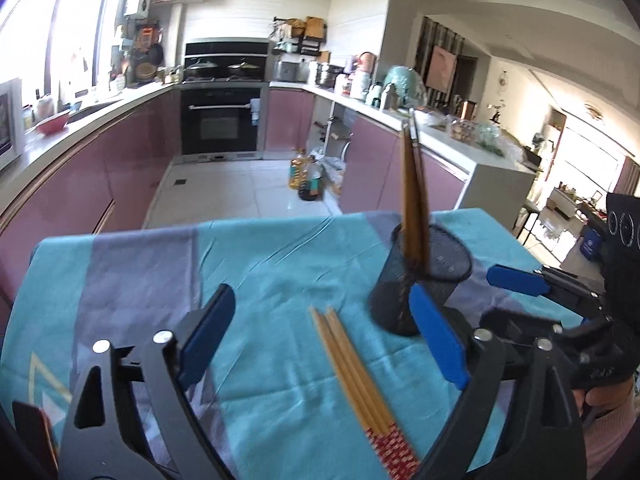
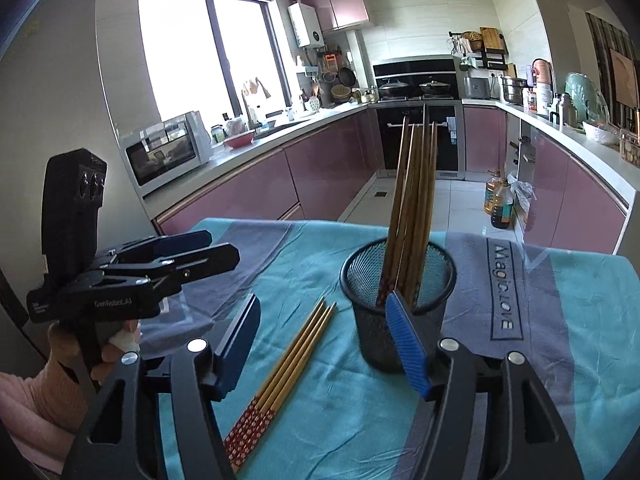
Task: Organize utensils
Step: 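Open the right tool to release the chopstick and withdraw, then move the open right tool over the remaining chopsticks on the cloth, then lower the right tool onto one chopstick and close its fingers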
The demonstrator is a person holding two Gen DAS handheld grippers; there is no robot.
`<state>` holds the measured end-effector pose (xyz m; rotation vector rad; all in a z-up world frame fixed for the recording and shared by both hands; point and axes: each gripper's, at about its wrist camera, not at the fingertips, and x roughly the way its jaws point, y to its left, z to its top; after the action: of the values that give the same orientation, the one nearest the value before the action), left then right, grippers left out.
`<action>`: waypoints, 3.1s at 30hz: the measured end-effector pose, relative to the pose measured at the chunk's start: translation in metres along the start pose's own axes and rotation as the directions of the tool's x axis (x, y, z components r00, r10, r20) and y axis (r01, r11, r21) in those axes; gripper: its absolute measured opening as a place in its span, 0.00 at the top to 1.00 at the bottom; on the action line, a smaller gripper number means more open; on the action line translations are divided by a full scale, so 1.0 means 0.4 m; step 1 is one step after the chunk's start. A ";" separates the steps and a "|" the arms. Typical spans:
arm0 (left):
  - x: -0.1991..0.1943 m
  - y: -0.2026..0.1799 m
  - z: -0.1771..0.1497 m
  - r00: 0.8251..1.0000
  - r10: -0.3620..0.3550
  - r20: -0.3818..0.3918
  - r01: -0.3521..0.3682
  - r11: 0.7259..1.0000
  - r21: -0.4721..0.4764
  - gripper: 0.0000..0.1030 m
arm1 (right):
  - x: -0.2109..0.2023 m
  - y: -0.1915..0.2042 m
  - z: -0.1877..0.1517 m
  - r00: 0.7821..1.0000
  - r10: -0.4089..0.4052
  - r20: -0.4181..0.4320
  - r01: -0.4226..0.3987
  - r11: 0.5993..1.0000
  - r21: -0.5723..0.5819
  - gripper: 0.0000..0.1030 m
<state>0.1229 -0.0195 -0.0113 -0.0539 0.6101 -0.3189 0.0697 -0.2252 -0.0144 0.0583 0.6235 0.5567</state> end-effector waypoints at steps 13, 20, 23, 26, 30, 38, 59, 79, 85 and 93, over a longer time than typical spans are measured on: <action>0.044 0.059 -0.153 0.981 0.142 -0.132 -0.144 0.990 -0.005 0.06 | 0.151 0.062 -0.117 0.982 -0.047 -0.181 0.050 0.999 0.011 0.34; 0.050 0.062 -0.174 0.978 0.148 -0.148 -0.150 0.989 -0.002 0.06 | 0.184 0.070 -0.116 0.975 -0.070 -0.209 0.072 0.997 0.003 0.46; 0.051 0.060 -0.175 0.977 0.148 -0.153 -0.149 0.989 0.003 0.07 | 0.189 0.067 -0.116 0.973 -0.077 -0.217 0.080 0.997 0.005 0.50; 0.059 0.058 -0.178 0.976 0.143 -0.161 -0.144 0.990 0.005 0.08 | 0.196 0.068 -0.115 0.972 -0.080 -0.223 0.084 0.996 0.008 0.51; 0.061 0.057 -0.183 0.977 0.135 -0.167 -0.136 0.991 0.009 0.10 | 0.204 0.073 -0.116 0.969 -0.083 -0.232 0.085 0.996 -0.003 0.51; 0.072 0.052 -0.187 0.976 0.125 -0.180 -0.124 0.992 0.018 0.13 | 0.211 0.064 -0.124 0.963 -0.096 -0.250 0.101 0.995 0.006 0.56; 0.165 -0.003 -0.198 0.954 0.057 -0.294 -0.039 0.997 0.066 0.18 | 0.190 0.018 -0.125 0.964 -0.077 -0.254 0.095 0.994 0.059 0.62; 0.179 0.010 -0.186 0.948 0.069 -0.311 -0.049 0.996 0.071 0.44 | 0.201 0.021 -0.115 0.962 -0.090 -0.257 0.104 0.994 0.043 0.62; 0.202 0.004 -0.170 0.945 0.055 -0.323 -0.030 0.996 0.081 0.57 | 0.237 0.029 -0.098 0.958 -0.110 -0.263 0.118 0.993 0.016 0.72; 0.205 0.022 -0.163 0.946 0.033 -0.321 -0.029 0.999 0.018 0.86 | 0.239 0.012 -0.097 0.963 -0.080 -0.259 0.101 0.993 0.067 0.92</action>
<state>0.1514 -0.0337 -0.1116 0.0213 0.9321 -0.3032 0.1095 -0.1765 -0.0966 0.0325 0.8963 0.4535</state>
